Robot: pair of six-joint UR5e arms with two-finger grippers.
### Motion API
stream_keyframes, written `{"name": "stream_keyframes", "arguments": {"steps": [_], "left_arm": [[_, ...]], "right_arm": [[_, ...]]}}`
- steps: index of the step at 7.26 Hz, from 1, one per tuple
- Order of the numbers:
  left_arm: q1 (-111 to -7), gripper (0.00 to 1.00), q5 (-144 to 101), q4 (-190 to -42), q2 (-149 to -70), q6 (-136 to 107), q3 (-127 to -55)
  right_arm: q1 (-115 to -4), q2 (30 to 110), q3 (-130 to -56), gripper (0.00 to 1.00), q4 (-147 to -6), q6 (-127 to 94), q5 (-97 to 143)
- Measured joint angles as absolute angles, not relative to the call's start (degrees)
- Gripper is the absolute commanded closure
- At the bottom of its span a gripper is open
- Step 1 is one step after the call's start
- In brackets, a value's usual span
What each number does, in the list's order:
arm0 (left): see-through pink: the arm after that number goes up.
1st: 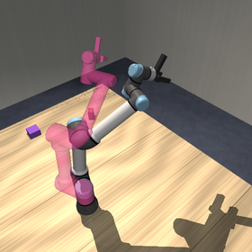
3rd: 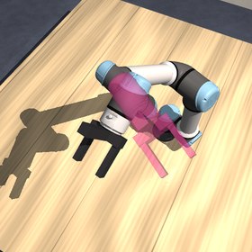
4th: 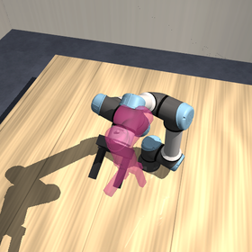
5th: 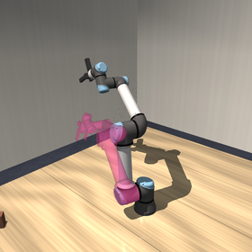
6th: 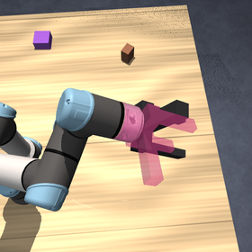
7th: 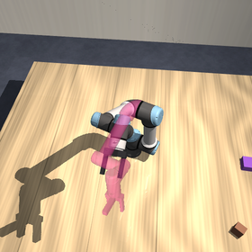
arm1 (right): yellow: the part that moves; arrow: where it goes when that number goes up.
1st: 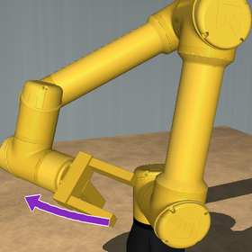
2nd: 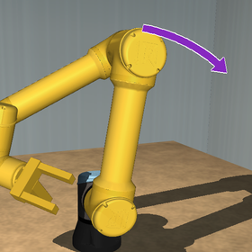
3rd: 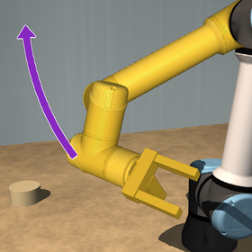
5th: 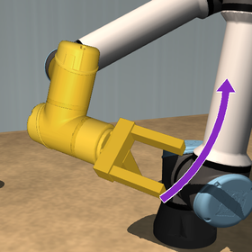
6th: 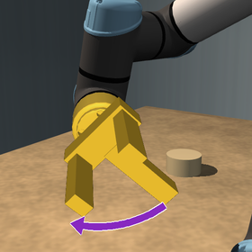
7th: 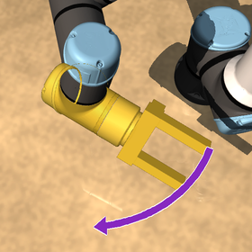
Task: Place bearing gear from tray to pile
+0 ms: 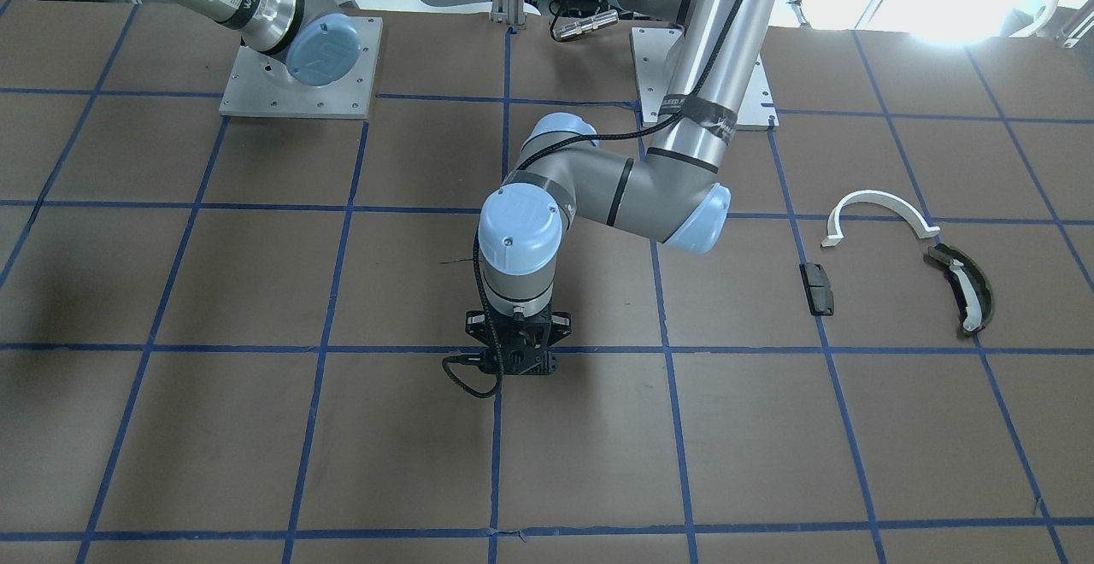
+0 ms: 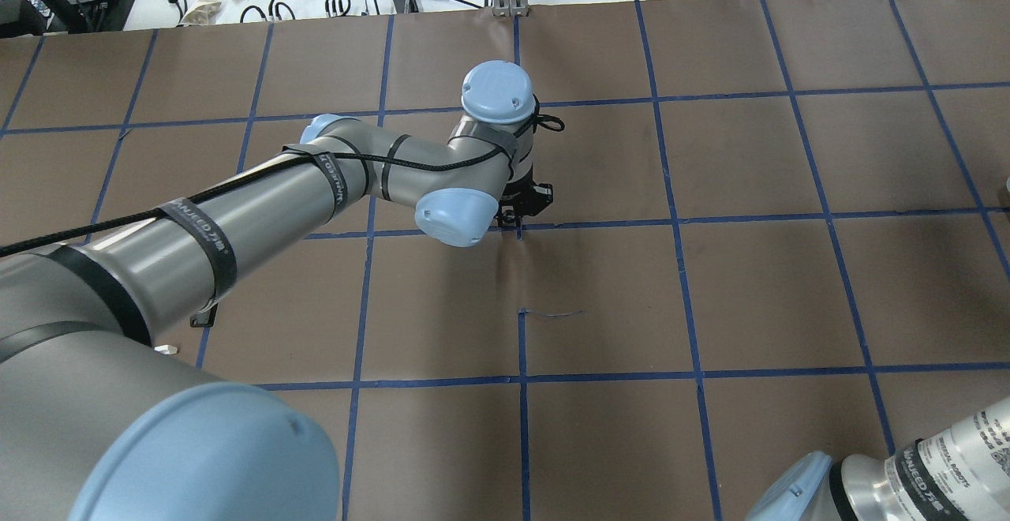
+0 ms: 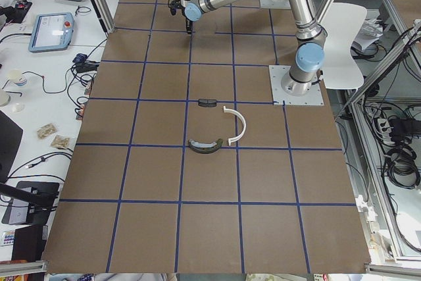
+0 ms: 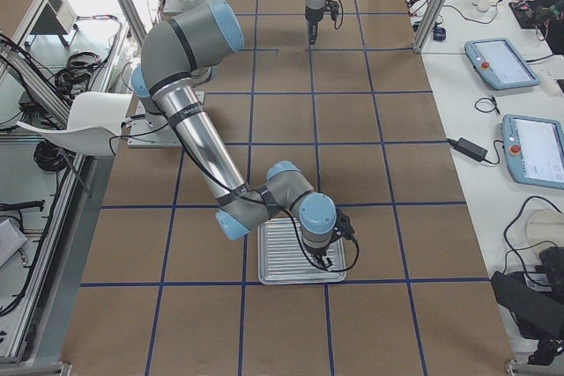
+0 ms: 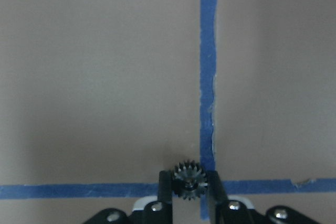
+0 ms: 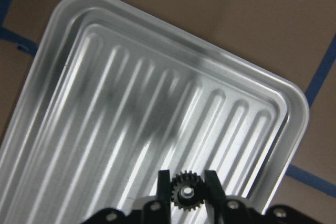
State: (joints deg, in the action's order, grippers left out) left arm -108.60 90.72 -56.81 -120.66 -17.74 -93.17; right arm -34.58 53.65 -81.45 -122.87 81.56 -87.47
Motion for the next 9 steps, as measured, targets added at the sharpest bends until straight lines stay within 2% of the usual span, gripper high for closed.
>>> {"name": "stream_keyframes", "arguments": {"steps": [2,4,6,9], "left_arm": [[-99.5,1.00,91.0,-65.2,-114.4,-7.5,-94.2],[-89.6,1.00,94.1,-68.5,-109.1,-0.5,-99.4],[-81.1,1.00,98.5,-67.8,-105.0,6.0,-105.3],[-64.0,1.00,96.5,-61.1,-103.3,22.0,-114.7]], "right_arm": [[-39.4,59.2,-81.6,0.96,-116.5,75.8,-87.2],[-48.0,62.1,-81.7,0.96,-112.6,66.9,-87.3],[-59.4,62.6,-81.9,0.96,-110.6,51.9,-87.2],[-77.5,61.9,-82.1,0.96,-110.2,21.5,-87.1]]}}
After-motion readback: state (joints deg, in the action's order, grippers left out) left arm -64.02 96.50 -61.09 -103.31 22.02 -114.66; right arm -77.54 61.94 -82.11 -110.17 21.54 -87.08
